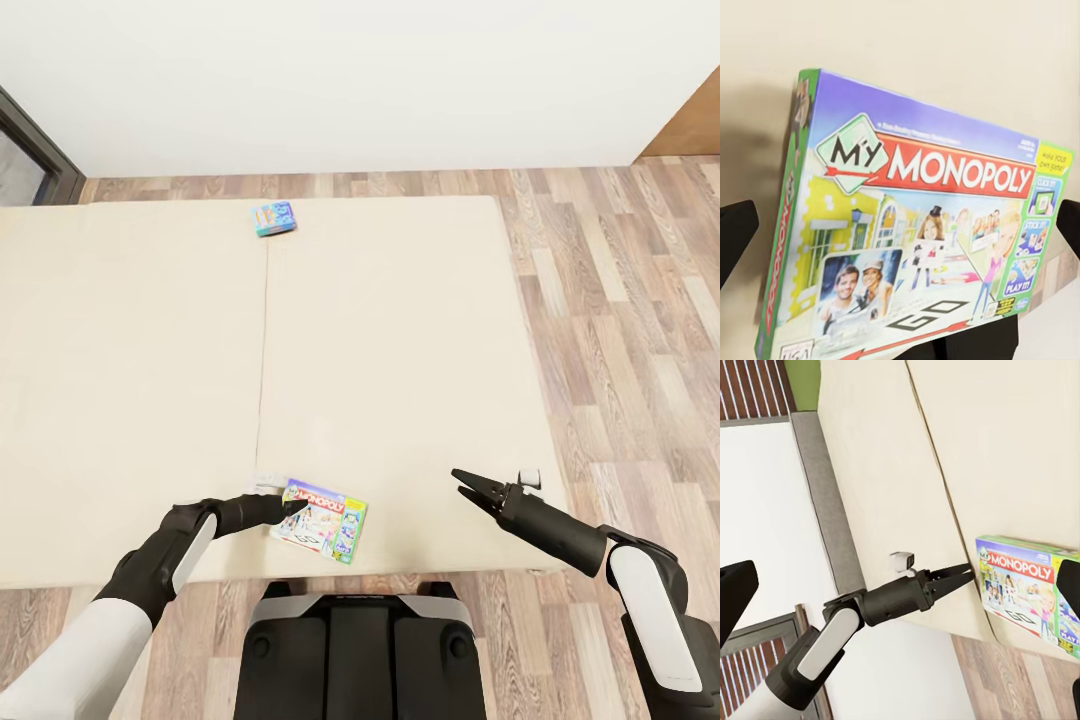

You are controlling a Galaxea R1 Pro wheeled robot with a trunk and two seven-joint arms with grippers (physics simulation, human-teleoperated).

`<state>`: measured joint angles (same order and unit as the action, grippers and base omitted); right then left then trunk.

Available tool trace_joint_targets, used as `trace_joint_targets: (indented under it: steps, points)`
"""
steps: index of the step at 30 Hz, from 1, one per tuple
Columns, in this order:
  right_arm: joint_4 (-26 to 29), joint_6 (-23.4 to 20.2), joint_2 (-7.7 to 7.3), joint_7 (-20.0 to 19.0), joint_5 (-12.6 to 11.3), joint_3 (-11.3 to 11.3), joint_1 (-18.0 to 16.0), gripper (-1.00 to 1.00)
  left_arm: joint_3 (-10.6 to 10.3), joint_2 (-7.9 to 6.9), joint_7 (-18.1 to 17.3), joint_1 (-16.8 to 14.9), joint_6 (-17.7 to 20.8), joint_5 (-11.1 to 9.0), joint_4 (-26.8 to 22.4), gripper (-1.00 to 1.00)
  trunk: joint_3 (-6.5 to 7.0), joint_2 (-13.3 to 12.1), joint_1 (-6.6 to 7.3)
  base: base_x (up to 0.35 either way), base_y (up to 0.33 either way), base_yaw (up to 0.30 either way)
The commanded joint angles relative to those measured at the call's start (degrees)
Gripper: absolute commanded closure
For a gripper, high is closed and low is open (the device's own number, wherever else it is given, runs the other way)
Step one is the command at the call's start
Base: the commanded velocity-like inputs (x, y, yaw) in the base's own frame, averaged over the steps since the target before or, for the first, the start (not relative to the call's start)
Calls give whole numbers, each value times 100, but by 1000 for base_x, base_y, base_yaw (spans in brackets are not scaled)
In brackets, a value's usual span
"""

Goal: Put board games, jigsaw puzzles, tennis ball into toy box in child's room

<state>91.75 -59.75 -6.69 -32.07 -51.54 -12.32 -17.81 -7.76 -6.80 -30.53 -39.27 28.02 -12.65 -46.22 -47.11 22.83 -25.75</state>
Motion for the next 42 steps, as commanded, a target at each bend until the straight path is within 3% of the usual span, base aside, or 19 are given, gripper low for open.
trace_joint_targets:
  steps: [1, 25, 42]
  points:
    - [1, -25, 3, -45, 39, -8, -3, -100, -15, -6, 12, -2, 46, -54, -7, -100, -9, 9, -3, 0, 0, 0]
    - [1, -25, 10, -45, 39, 0, -3, -100, -20, -6, 4, -2, 45, -54, -7, -100, -195, 9, -3, 0, 0, 0]
    - [1, -25, 10, -52, 39, -6, -3, -100, -24, -6, 3, 0, 45, -54, -5, -100, -220, 9, -3, 0, 0, 0]
